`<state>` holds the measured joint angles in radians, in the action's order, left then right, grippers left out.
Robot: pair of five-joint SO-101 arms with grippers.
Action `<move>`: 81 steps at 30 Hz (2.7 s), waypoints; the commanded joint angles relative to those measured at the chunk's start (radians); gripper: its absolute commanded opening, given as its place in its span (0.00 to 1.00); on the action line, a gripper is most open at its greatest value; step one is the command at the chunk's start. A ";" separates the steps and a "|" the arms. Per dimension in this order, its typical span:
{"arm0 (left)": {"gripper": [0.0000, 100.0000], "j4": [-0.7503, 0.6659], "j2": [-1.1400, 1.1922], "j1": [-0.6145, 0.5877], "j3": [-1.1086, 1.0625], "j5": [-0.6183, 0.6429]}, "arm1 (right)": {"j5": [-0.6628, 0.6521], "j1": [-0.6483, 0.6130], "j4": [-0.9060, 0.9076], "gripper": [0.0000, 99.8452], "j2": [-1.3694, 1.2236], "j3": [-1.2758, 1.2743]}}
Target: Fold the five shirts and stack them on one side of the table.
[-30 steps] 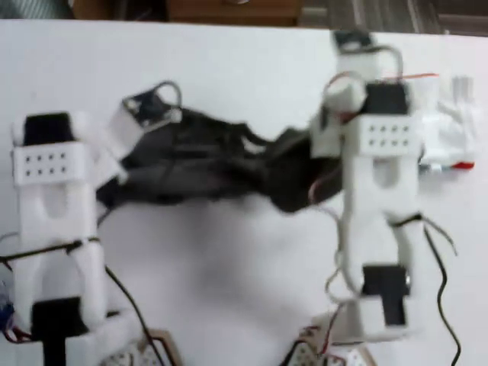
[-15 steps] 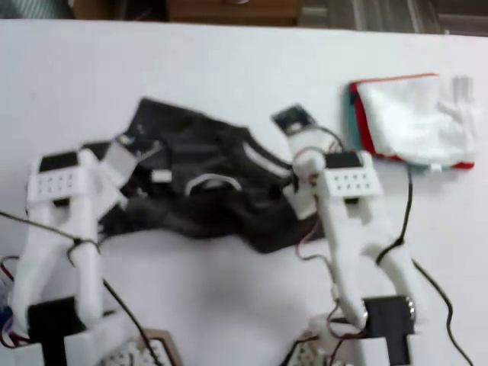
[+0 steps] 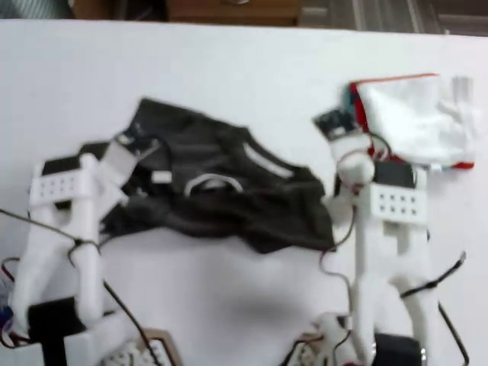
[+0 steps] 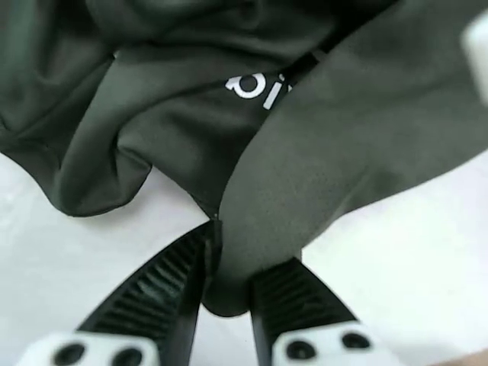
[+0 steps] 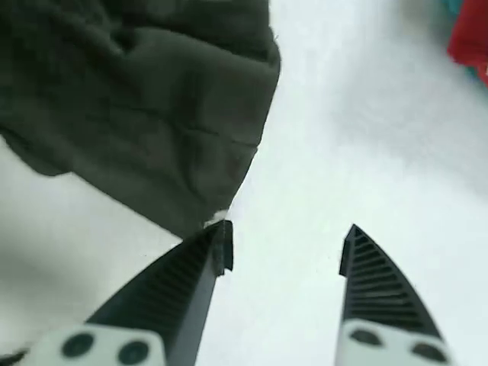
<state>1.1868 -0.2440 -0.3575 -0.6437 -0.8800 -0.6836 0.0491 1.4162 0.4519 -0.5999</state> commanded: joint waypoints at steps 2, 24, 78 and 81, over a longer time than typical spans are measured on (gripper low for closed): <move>0.03 -0.011 -0.037 -0.008 0.002 0.009 | -0.170 0.018 0.005 0.23 0.050 -0.138; 0.03 -0.003 -0.037 -0.012 -0.002 0.009 | -0.014 -0.067 -0.461 0.02 0.047 -0.400; 0.03 0.255 -0.035 -0.006 0.197 0.008 | 0.215 -0.248 -0.179 0.25 -0.544 0.192; 0.03 0.252 -0.037 -0.008 0.194 0.008 | 0.216 -0.252 -0.159 0.23 -0.616 0.235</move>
<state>1.4492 -0.2440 -0.3621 -0.4519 -0.8800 -0.4795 -0.2102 1.2321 -0.1174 -0.4296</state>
